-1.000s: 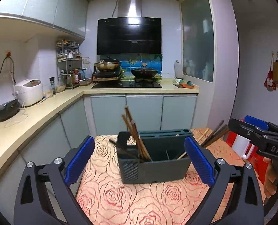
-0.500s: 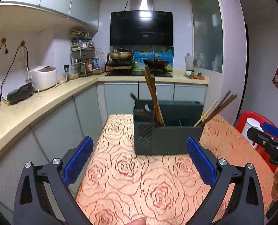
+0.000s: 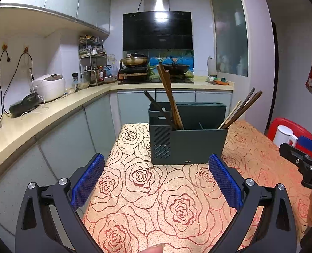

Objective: Organize utensils

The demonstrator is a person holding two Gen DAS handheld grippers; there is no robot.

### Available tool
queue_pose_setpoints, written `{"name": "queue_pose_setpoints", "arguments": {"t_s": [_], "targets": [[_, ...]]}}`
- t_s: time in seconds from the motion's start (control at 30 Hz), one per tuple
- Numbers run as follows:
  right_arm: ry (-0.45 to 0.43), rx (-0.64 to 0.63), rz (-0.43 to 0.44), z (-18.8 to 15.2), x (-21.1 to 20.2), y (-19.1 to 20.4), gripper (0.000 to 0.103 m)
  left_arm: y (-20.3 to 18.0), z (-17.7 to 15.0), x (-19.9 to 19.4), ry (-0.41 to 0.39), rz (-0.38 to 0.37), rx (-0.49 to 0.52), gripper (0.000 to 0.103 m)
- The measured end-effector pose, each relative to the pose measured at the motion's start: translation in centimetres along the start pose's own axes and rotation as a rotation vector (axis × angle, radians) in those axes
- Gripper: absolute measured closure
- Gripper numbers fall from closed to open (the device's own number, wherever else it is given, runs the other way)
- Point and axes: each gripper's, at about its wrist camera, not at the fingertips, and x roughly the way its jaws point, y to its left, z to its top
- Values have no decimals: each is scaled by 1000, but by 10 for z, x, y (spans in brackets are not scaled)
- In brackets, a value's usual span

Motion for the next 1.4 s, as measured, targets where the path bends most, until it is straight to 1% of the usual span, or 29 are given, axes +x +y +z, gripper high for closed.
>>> {"name": "queue_pose_setpoints", "arguments": {"t_s": [0.2,0.43,0.53,0.63,0.97,1.07,1.4], "targets": [[-35,-39,0,-1,-8,10,7,-3,5,-8,-24,-1,3,7],[-44,-47,20,4,-15,16,7,-5,18,-19,-71,4,6,7],[-54,-54,22,7,-19,19,7,-4,26,-22,-82,-8,-16,7],[-58,-49,23,9,-21,19,7,-3,28,-22,-89,-4,-17,7],[-63,-34,16,11,-19,15,7,-2,23,-15,-70,7,-7,7],[-61,-34,19,11,-19,15,7,-2,20,-12,-55,1,-13,7],[-56,-31,20,10,-19,14,7,-5,18,-11,-49,-9,-6,7]]}}
